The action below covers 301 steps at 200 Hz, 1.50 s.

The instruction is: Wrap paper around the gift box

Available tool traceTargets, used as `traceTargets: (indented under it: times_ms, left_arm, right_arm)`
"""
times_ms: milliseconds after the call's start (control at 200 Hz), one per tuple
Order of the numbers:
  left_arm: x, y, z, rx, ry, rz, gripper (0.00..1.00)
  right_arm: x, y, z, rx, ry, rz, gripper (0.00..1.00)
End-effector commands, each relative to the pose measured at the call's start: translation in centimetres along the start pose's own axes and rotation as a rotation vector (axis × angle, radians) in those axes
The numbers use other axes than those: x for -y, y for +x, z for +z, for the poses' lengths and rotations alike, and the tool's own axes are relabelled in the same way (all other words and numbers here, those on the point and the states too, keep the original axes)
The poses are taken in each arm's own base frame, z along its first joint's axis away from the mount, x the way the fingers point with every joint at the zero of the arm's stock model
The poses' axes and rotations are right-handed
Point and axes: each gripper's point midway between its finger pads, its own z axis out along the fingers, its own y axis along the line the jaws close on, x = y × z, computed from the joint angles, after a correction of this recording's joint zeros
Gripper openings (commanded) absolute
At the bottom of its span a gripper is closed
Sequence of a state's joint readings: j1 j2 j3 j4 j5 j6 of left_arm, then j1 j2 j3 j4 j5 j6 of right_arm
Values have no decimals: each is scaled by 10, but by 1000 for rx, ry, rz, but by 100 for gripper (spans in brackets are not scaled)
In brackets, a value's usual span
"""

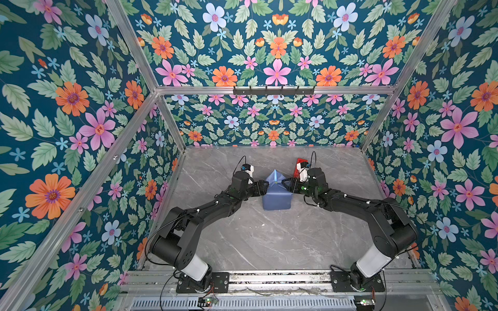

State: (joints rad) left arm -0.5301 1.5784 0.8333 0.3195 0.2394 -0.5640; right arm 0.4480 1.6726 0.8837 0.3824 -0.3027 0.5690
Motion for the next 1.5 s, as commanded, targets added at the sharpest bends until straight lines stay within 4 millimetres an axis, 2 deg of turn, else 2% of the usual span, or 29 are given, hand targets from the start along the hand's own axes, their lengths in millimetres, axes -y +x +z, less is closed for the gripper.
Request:
traceTargets:
  times_ms: [0, 95, 200, 390, 575, 620, 730, 890, 1175, 1500]
  left_arm:
    - [2, -5, 4, 5, 10, 33, 81]
    - [1, -3, 11, -12, 11, 40, 81]
    - [-2, 8, 17, -47, 14, 39, 81]
    - [-6, 26, 13, -60, 39, 32, 81]
    - [-9, 27, 12, -54, 31, 43, 82]
    - [-8, 26, 12, -51, 30, 43, 82]
    - [-9, 26, 12, -49, 29, 44, 82]
    - [-8, 26, 12, -48, 33, 40, 81]
    - [-8, 27, 12, -49, 35, 37, 81]
    - [-5, 25, 12, -39, 40, 37, 82]
  right_arm:
    - [21, 23, -1, -84, 90, 16, 58]
    - [21, 25, -1, -89, 89, 15, 58]
    - [22, 25, -2, -89, 89, 12, 58]
    - [18, 23, -3, -90, 79, -1, 58]
    - [2, 15, -2, -97, 29, -5, 61]
    - [-10, 4, -10, -70, 10, -19, 62]
    - [-16, 5, -12, -76, 10, -36, 66]
    - [-13, 10, -13, -81, 33, -51, 69]
    - [-4, 28, -1, -102, 83, -91, 69]
    - [1, 31, -1, -67, 92, -131, 69]
